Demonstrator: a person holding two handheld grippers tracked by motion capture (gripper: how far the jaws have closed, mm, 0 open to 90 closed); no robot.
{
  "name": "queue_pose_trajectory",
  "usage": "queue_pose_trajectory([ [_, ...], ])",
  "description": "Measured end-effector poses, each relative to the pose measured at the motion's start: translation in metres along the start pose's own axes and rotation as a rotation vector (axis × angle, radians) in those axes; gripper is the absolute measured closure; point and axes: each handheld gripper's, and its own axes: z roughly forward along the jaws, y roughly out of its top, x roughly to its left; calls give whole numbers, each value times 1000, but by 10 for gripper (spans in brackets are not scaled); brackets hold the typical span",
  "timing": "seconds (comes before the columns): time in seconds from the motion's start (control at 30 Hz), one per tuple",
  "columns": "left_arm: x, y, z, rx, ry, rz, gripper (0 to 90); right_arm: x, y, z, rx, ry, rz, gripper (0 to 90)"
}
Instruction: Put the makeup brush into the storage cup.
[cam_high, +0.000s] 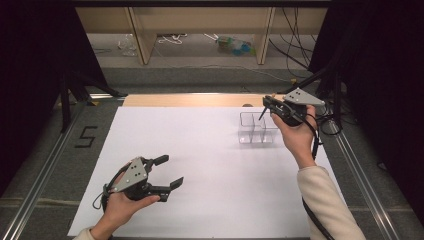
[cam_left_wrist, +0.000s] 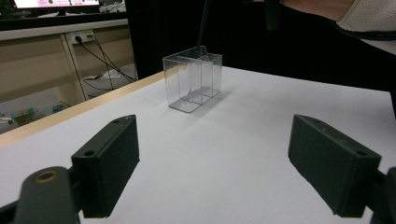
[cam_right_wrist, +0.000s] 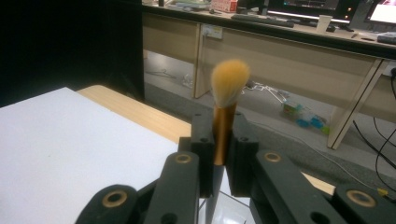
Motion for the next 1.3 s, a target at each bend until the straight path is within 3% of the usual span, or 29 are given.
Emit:
queue_pose_trajectory([
  [0.1, 0, 0, 0, 3, -4, 6, 164, 1, 0, 1, 7, 0, 7, 840],
  [0.13, 0, 0, 0, 2, -4, 5, 164, 0, 0, 1, -5, -9, -12, 840],
  [0.3, 0, 0, 0, 0, -3, 3, 164, 1, -1, 3, 1, 0, 10, 840],
  [0.33, 0, 0, 0, 0, -3, 3, 164, 0, -1, 3, -1, -11, -9, 840],
  [0.4, 0, 0, 0, 2, -3, 4, 164, 1, -2, 3, 12, -5, 9, 841],
  [0.43, 0, 0, 0, 0, -3, 2, 164, -1, -2, 4, 0, -11, -12, 840],
  [0.73, 0, 0, 0, 0, -2, 0, 164, -2, -3, 5, 10, -14, -12, 840],
  [0.9, 0, 0, 0, 0, -1, 0, 164, -1, -5, 5, 39, -7, 5, 840],
  [1.3, 0, 0, 0, 0, -1, 2, 164, -3, -7, 8, 28, -21, -8, 840],
])
